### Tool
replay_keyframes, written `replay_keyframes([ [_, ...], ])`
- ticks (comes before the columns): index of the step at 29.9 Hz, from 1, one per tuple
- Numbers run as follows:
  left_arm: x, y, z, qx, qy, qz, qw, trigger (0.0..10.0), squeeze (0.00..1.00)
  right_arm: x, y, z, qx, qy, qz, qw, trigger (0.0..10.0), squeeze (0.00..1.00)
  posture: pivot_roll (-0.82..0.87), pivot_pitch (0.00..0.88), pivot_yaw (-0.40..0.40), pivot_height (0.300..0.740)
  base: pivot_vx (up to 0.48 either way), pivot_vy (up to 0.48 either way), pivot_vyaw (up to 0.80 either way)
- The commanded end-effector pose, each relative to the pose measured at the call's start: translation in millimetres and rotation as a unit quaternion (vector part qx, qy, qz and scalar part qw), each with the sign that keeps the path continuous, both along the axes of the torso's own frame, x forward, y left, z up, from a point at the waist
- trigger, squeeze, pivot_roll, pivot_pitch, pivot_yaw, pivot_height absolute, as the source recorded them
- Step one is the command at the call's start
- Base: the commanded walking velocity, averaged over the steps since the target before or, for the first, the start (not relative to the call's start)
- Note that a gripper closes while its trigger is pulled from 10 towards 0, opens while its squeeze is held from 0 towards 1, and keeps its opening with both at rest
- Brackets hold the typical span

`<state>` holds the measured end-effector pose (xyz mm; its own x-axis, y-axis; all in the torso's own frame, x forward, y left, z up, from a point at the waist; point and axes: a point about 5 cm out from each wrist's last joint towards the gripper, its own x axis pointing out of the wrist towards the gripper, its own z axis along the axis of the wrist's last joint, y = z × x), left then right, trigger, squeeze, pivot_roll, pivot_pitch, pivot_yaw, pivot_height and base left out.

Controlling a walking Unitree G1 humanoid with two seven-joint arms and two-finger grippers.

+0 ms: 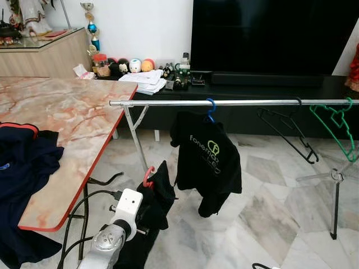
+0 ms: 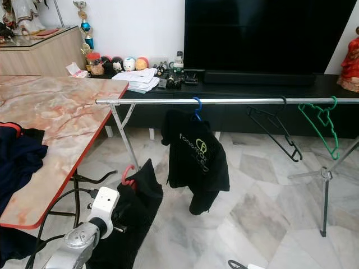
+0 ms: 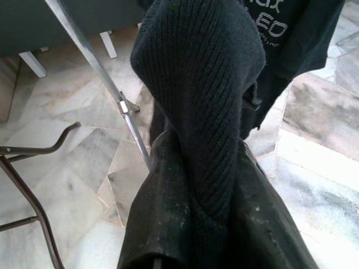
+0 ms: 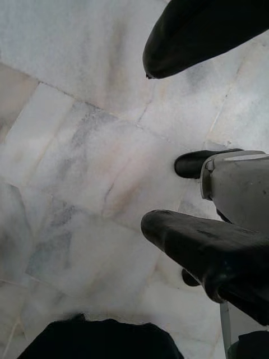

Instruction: Hang hanger

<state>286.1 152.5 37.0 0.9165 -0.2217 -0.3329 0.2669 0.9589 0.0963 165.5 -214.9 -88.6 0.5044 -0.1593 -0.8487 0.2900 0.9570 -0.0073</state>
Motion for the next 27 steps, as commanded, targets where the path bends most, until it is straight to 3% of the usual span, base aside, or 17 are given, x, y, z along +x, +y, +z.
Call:
replay_keyframes([
  [1, 4.3, -1.3, 5.7, 0.005, -0.017, -0.005, 1.000, 10.0, 0.00, -1.3, -0.6, -0.6, 0.001, 0.005, 0.001, 1.000, 10.0, 0.00, -0.02, 0.000, 0.037, 0.740, 0.000, -0.465, 0.00],
  [20, 1.2, 7.3, 3.3, 0.011, -0.015, 0.011, 1.000, 10.0, 0.00, -0.6, -1.3, -0.1, -0.002, 0.006, 0.013, 1.000, 10.0, 0.00, -0.03, 0.000, 0.035, 0.740, 0.000, -0.465, 0.00],
  [27, -7.7, 24.2, -0.6, 0.007, -0.012, 0.043, 0.999, 10.0, 0.00, -0.1, -2.6, 0.3, -0.010, 0.010, 0.029, 0.999, 10.0, 0.00, -0.03, 0.000, 0.029, 0.740, 0.000, -0.465, 0.00],
])
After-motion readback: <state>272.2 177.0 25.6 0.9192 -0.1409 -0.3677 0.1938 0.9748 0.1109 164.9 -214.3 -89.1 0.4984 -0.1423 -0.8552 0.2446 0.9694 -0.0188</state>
